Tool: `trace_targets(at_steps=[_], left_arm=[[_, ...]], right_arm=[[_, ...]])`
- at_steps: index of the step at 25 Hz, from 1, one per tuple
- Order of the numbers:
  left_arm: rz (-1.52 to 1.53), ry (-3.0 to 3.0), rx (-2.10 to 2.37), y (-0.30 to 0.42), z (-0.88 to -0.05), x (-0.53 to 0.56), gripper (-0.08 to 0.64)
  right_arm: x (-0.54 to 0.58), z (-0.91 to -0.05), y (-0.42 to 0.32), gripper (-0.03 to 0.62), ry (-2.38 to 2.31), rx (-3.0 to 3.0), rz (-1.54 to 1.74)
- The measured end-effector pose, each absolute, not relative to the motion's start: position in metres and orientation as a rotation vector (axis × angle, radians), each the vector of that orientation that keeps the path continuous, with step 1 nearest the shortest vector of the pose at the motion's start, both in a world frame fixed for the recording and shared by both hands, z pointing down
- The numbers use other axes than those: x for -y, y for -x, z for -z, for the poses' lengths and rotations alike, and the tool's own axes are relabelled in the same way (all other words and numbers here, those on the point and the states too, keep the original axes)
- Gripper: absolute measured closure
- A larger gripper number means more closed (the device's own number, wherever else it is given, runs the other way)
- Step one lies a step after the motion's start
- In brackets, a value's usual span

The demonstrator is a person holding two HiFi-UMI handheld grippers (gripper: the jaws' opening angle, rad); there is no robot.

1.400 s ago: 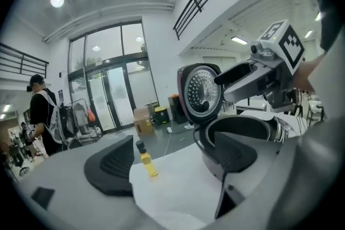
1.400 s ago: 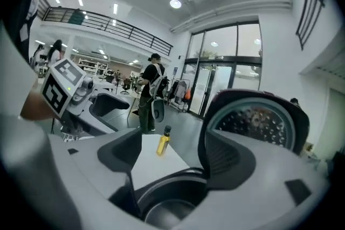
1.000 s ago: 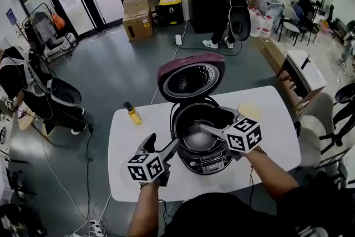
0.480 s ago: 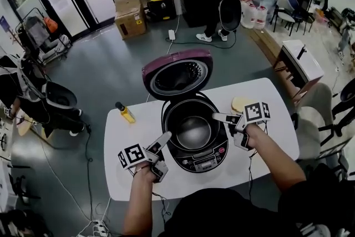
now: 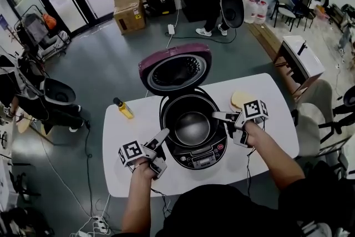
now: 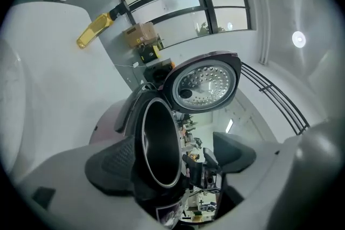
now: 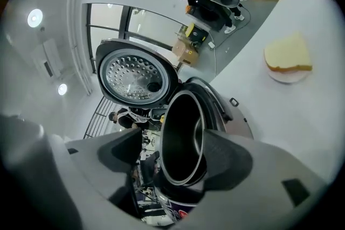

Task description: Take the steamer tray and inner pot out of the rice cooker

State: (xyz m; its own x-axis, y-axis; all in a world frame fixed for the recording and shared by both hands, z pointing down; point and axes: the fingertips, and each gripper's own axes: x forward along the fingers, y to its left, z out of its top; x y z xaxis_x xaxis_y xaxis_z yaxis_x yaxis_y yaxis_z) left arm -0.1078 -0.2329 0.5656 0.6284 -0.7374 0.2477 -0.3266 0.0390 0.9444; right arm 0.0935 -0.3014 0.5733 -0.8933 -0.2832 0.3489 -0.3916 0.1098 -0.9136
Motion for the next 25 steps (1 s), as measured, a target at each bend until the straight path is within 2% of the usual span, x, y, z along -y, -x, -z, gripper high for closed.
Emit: trace_targets(at_steps=[8,14,20,25], left_arm=[[0.387,-1.544,0.895,0.106,-0.570,0.241,0.122],[0.332,-1.562,0.898,0.095,-0.573,0.246,0.146],[0.252,-1.583,0.923,0.096,-0.575,0.250,0.178],[0.222,-1.578,0.981,0.093,-0.583,0.246,0.241]], right_arm=[[0.302,-0.589,-0.083,0.244,-0.678,2.231,-1.932],[0.304,-0.593,-0.085,0.277,-0.646,2.228,-1.926],[0.312,-0.601,-0.085,0.403,-0.667,2.215,-1.841],[0.314,-0.612,-0.096,0.518,-0.693,2.230,-1.697]])
